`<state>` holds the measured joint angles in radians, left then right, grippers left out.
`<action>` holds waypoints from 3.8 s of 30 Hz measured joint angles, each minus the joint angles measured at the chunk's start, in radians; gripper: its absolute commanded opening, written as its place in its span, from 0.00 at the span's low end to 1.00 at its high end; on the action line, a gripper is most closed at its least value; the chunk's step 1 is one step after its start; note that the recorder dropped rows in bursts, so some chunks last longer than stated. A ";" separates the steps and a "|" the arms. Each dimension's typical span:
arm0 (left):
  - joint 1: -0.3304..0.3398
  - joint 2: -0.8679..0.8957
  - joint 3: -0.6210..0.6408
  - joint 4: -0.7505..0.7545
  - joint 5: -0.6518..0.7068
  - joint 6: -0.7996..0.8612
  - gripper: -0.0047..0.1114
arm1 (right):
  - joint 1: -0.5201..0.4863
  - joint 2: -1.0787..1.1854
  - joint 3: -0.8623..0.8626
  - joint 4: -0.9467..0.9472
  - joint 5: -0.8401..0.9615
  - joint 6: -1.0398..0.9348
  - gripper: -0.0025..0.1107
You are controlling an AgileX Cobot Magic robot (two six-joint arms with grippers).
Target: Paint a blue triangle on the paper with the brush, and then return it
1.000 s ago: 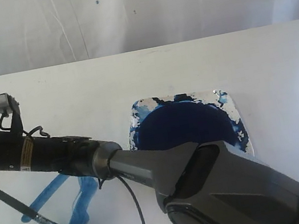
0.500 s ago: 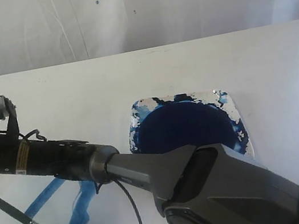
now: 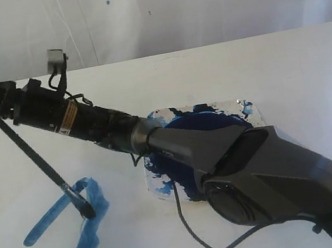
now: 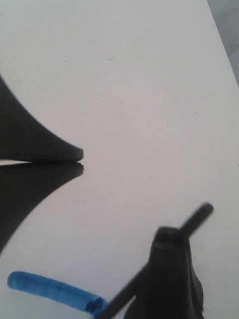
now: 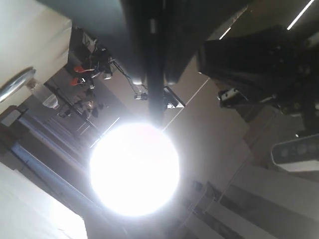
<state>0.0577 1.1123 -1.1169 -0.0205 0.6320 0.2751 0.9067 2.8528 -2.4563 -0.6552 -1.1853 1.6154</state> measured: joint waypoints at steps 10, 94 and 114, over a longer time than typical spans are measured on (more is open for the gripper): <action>0.105 0.094 0.227 0.010 -0.227 -0.132 0.04 | -0.068 0.000 0.000 0.035 -0.019 0.083 0.02; 0.172 0.299 0.494 -0.356 -0.348 -0.003 0.04 | 0.006 -0.012 -0.016 0.441 0.069 0.036 0.02; 0.293 0.203 0.499 -0.351 -0.431 -0.078 0.04 | -0.018 0.025 -0.016 0.265 0.146 0.008 0.02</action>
<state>0.3507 1.3152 -0.6177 -0.3712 0.2011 0.1967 0.8884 2.8777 -2.4724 -0.3905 -1.0390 1.6238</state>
